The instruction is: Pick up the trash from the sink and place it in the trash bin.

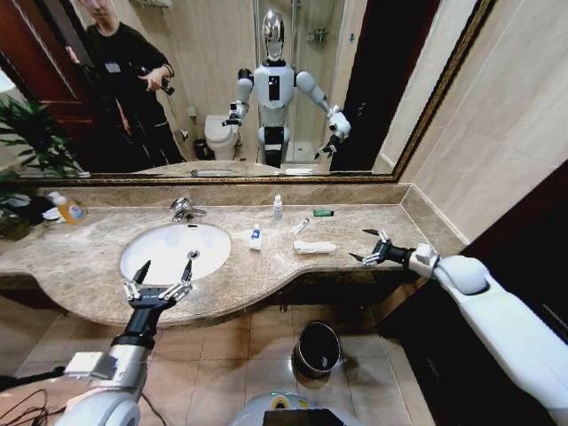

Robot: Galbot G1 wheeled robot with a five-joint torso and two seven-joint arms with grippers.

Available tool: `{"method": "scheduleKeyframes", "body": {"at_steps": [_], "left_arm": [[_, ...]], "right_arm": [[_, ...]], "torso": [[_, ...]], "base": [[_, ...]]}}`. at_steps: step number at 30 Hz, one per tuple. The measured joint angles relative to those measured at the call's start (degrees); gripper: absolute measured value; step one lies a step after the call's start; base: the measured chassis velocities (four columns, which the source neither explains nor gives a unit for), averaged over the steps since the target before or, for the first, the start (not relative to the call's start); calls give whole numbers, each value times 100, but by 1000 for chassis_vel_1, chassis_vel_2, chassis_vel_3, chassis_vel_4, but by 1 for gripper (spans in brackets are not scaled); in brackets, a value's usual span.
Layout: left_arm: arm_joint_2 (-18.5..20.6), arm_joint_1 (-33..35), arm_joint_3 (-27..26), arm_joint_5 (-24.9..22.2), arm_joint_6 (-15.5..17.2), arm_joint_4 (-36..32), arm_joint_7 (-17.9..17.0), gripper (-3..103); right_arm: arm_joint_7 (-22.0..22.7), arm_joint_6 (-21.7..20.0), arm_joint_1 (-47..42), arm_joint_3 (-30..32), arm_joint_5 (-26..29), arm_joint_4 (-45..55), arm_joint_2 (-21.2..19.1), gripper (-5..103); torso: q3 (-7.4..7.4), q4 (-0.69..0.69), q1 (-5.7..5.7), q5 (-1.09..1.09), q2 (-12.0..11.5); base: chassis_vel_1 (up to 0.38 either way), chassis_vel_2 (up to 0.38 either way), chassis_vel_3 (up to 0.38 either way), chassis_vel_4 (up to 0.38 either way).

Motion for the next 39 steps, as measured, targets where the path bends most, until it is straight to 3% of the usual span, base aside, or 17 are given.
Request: {"method": "scheduleKeyframes", "body": {"at_steps": [15, 27, 35, 39], "left_arm": [[0, 0, 0, 0, 0, 0, 0, 100], [0, 0, 0, 0, 0, 0, 0, 100], [0, 0, 0, 0, 0, 0, 0, 100], [0, 0, 0, 0, 0, 0, 0, 100]], "right_arm": [[371, -2, 840, -1047, -622, -421, 467, 100], [516, 238, 1008, -1217, -1138, -701, 623, 100], [952, 314, 1111, -1355, -1394, -888, 744, 102], [1099, 244, 1111, -1366, -1487, -888, 775, 93]], "torso": [[0, 0, 0, 0, 0], [0, -1, 0, 0, 0], [-1, -1, -1, -2, 2], [-1, 0, -1, -1, 2]], "base": [[0, 0, 0, 0], [0, 0, 0, 0], [0, 0, 0, 0], [0, 0, 0, 0]]}}
